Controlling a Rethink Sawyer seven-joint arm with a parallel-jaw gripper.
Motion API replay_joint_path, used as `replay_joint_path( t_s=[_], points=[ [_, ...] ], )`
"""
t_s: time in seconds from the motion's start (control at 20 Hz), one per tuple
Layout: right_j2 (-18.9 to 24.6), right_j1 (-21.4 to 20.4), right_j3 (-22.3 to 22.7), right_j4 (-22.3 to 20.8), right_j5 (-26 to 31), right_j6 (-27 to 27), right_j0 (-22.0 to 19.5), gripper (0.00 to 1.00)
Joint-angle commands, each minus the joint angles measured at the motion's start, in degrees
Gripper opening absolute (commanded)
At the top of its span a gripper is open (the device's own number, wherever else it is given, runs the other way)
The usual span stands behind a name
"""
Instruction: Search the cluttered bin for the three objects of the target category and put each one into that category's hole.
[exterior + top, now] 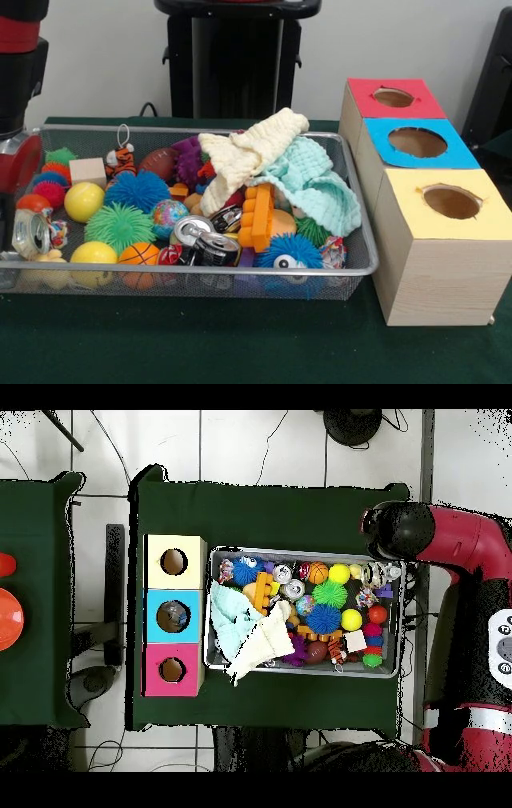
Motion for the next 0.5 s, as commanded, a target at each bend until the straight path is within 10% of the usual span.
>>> replay_joint_path(
  t_s=[0.05, 0.5],
  points=[
    [1.7, 5.08, 4.77, -2.33, 2.1, -11.42, -3.56, 1.0],
    [0.88, 5.23, 6.99, -3.08, 0.9, -9.46, -4.01, 1.0]
  ],
)
